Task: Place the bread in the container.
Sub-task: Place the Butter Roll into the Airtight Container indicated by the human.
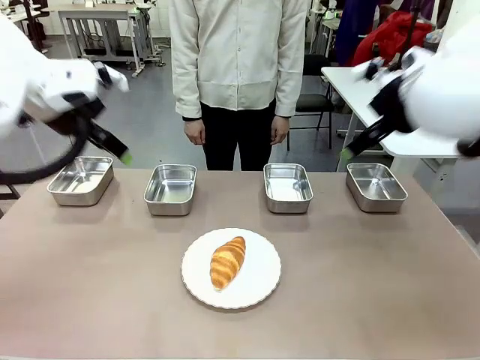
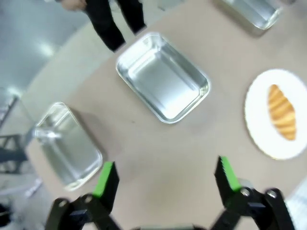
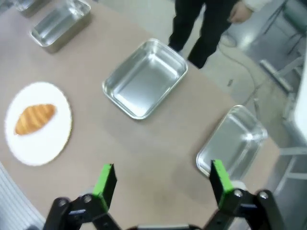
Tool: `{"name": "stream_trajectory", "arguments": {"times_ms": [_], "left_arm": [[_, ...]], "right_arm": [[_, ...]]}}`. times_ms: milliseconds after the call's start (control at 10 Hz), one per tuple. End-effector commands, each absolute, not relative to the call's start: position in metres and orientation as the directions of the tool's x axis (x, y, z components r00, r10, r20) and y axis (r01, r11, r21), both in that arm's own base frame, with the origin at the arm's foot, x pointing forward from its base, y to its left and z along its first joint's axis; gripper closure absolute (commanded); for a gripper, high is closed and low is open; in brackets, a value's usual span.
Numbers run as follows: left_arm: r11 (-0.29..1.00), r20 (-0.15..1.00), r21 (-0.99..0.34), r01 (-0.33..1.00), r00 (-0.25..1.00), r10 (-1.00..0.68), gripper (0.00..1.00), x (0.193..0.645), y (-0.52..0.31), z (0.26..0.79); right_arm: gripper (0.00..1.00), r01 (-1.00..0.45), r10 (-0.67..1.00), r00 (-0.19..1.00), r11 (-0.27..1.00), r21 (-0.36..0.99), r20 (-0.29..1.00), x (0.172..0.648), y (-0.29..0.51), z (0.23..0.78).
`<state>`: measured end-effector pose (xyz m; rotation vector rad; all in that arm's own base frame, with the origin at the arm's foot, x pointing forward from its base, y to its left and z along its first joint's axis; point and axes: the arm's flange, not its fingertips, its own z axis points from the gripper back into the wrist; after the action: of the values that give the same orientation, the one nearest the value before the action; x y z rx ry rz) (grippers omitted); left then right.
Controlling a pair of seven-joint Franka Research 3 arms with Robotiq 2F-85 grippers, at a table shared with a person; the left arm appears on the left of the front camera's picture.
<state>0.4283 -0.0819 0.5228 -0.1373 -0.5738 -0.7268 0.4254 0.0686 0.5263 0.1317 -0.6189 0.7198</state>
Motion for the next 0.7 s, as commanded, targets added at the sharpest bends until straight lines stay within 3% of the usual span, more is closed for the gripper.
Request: {"name": "stream_trajectory", "arguments": {"times_ms": [0, 200, 400, 500, 600], "left_arm": [[0.658, 0.509, 0.052, 0.751, 0.547, -0.665, 0.0, 0.46, -0.024, 0.548], [0.543, 0.526, 0.009, 0.84, 0.458, -0.717, 0.0, 0.473, 0.032, 0.557], [0.478, 0.54, 0.024, 0.878, 0.391, -0.745, 0.0, 0.459, 0.038, 0.548], [0.559, 0.545, 0.037, 0.828, 0.452, -0.706, 0.0, 0.458, 0.041, 0.561], [0.559, 0.545, 0.037, 0.828, 0.452, -0.706, 0.0, 0.458, 0.041, 0.561]], "right_arm": [[0.0, -0.749, 0.633, 0.544, 0.662, -0.021, 0.55, 0.446, 0.009, 0.542], [0.0, -0.8, 0.621, 0.499, 0.598, 0.047, 0.604, 0.452, -0.034, 0.546], [0.0, -0.769, 0.618, 0.517, 0.639, 0.005, 0.592, 0.435, -0.026, 0.552], [0.0, -0.769, 0.618, 0.517, 0.639, 0.005, 0.592, 0.435, -0.026, 0.552], [0.0, -0.769, 0.618, 0.517, 0.639, 0.005, 0.592, 0.435, -0.026, 0.552]]}}
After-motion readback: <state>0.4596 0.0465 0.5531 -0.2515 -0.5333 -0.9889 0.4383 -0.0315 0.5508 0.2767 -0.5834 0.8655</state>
